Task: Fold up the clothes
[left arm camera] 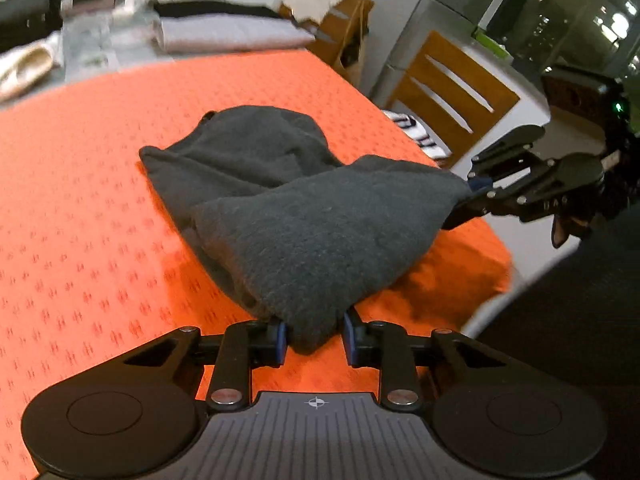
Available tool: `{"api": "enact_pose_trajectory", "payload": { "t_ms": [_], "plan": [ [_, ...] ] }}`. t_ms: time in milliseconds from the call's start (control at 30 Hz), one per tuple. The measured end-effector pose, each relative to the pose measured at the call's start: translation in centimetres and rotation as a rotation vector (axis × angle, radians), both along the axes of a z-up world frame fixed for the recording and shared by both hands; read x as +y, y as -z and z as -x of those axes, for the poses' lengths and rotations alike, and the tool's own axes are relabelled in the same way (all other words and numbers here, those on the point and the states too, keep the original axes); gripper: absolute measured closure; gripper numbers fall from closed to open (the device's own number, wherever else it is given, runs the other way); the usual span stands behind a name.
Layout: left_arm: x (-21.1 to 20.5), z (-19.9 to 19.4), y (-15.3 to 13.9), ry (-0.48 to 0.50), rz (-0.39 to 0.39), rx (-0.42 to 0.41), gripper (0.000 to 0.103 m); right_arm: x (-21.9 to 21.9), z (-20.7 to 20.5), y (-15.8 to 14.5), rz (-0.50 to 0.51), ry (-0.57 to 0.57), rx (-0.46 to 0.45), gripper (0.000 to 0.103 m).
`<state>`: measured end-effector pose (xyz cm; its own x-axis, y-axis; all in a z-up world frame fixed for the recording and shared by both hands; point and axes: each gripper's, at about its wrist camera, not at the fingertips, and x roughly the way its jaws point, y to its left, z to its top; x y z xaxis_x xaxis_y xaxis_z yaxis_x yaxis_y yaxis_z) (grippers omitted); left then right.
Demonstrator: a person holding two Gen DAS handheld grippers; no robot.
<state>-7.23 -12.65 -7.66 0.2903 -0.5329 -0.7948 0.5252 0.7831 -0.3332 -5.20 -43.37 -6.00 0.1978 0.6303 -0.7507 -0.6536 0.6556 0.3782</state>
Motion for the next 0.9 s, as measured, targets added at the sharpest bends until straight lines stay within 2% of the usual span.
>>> {"api": "enact_pose_trajectory", "payload": {
  "t_ms": [67,167,400,500,667,767,900],
  "plan": [
    [0.0,-0.1,-0.3,-0.015,0.004,0.002,0.073,0.0,0.1,-0.6,-0.012,-0.003,0.031,0.087],
    [0.3,-1.3,-0.7,-0.054,0.02,0.008,0.073,0.1,-0.9,-1.1,-0.01,0.011,0.031,0.087],
    [1.7,-5.4,-1.5,-0.152,0.086,0.055,0.073,-0.1,-5.8,-1.0,-0.05,0.091,0.114,0.087],
    [1.8,-5.3,-1.5,-0.129,0.088,0.084,0.073,0.2,-7.2,-0.9,-0.05,0.075,0.161,0.087],
    [1.9,-3.8,0.2,-0.123,0.124,0.216,0.073,-0.2,-6.7,-0.1,-0.064,0.06,0.285,0.086],
    [1.5,-2.8,1.3,-0.112,0.115,0.269,0.073,-0.6,-5.5,0.8,-0.064,0.061,0.347,0.086],
    [1.7,-3.2,1.4,-0.138,0.132,0.278,0.073,-0.8,-4.8,1.7,-0.063,0.079,0.378,0.086]
  ]
}}
